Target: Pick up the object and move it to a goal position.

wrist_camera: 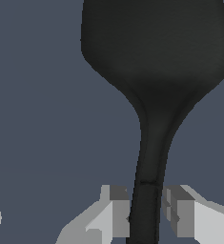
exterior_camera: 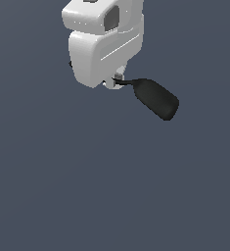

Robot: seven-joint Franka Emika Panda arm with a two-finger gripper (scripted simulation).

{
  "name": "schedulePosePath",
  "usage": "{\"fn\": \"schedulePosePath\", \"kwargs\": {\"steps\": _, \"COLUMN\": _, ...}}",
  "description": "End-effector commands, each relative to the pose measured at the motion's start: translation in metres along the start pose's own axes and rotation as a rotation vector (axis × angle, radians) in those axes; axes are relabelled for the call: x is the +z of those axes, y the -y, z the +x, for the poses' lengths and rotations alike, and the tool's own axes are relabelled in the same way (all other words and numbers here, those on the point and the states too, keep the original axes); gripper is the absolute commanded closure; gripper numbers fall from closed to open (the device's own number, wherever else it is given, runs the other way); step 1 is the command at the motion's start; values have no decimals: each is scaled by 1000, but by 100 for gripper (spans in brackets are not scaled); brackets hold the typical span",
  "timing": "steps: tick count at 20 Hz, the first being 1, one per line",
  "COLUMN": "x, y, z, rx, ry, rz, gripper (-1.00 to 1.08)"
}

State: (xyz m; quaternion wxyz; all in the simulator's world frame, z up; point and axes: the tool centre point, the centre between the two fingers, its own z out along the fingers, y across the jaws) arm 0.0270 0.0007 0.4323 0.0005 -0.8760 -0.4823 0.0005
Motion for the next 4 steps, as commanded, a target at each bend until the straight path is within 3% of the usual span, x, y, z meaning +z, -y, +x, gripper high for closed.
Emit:
{"fn": "schedulePosePath", "kwargs": {"steps": 1, "x": -4, "y": -1, "z": 1, "rx": 0, "ry": -1, "rz": -1, "gripper": 108}}
{"fn": "schedulePosePath", "kwargs": {"steps": 4, "x": -5, "y": -1, "z": 1, "rx": 0, "ry": -1, "rz": -1, "gripper": 108}}
